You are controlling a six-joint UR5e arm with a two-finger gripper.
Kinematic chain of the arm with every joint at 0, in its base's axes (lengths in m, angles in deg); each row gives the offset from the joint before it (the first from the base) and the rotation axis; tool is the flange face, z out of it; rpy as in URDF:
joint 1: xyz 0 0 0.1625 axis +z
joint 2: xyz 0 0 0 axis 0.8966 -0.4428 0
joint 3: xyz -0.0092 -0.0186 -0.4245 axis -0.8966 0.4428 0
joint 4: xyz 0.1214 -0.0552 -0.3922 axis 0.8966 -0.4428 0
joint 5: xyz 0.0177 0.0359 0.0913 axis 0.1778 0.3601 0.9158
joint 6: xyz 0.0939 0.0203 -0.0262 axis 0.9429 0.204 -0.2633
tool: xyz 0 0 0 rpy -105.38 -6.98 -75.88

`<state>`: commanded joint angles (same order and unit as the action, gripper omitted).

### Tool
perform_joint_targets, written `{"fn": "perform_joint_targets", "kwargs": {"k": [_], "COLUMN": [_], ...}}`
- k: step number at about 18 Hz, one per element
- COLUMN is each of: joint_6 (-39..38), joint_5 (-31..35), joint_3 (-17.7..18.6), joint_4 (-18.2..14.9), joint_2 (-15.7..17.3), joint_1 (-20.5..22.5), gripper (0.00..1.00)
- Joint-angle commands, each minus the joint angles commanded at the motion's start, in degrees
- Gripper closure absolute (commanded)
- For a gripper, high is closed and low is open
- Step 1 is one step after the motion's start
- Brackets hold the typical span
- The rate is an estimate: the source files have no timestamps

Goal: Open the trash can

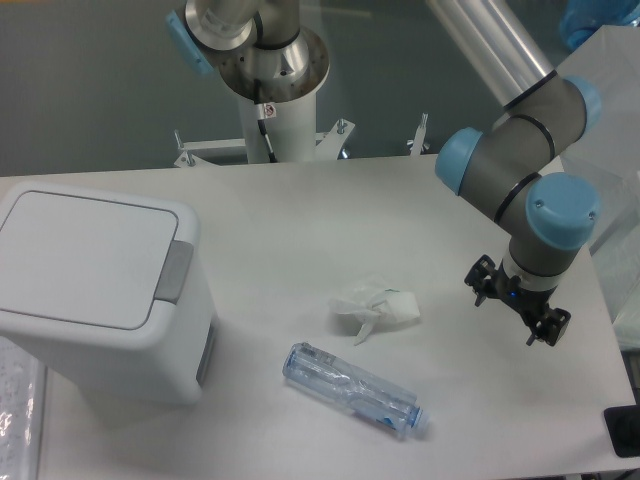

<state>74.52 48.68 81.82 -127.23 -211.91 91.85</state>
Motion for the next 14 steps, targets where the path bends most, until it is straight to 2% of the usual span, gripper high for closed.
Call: {"fn": "perform_joint_targets", "kwargs": {"k": [9, 12, 14], "joint_6": [-0.8, -1.9, -1.9], "joint_5": [-0.6, -1.8, -4.0], "joint_3": [0.1, 1.6, 3.9], "joint_4": [-0.3, -0.2, 1.5], "joint_2": [0.2, 1.1, 1.9], "joint_1": [-0.7, -0.8, -0.7], "gripper": [0.0, 0.0, 0.0]}}
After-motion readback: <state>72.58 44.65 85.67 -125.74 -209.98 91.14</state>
